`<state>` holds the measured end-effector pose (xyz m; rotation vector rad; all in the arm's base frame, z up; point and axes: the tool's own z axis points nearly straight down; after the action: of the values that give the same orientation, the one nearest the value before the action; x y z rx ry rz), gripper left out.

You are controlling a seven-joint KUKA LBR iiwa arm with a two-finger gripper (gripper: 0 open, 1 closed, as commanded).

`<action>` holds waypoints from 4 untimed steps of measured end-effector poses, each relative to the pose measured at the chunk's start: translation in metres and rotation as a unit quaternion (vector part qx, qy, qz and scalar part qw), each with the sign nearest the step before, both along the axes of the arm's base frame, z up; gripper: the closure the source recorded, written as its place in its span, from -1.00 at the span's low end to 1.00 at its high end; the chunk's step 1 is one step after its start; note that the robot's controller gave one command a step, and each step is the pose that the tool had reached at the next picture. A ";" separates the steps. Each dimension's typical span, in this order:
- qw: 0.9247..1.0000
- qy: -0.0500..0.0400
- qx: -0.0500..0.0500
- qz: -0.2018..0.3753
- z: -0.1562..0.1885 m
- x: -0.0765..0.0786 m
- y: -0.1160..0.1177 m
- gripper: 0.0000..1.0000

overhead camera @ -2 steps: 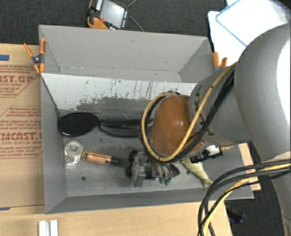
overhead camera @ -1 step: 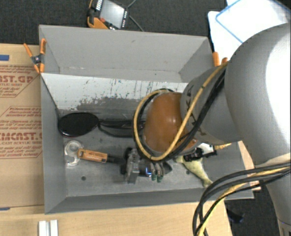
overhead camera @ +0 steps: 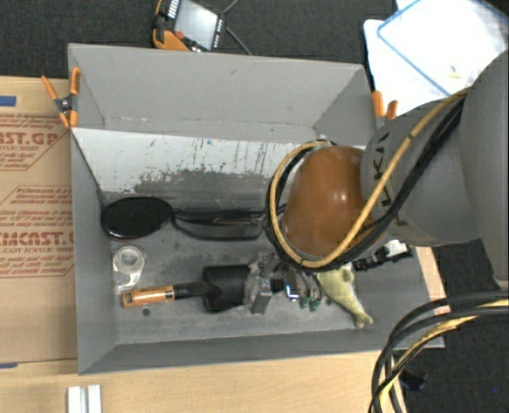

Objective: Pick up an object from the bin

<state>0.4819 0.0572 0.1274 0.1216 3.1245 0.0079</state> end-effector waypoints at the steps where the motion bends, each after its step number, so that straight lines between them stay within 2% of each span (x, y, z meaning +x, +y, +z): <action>1: 0.999 0.002 0.004 -0.036 -0.048 -0.002 0.035 1.00; 2: 1.000 -0.002 0.002 -0.015 -0.017 0.004 0.041 1.00; 3: 0.999 0.004 0.003 -0.047 -0.046 0.003 0.032 1.00; 4: 0.999 0.000 0.003 -0.033 -0.034 -0.002 0.037 1.00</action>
Offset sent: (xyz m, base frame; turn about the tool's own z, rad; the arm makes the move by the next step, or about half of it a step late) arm 0.0038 0.0398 -0.0177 0.0302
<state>0.4796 0.0945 0.0934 0.2245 3.1184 0.0160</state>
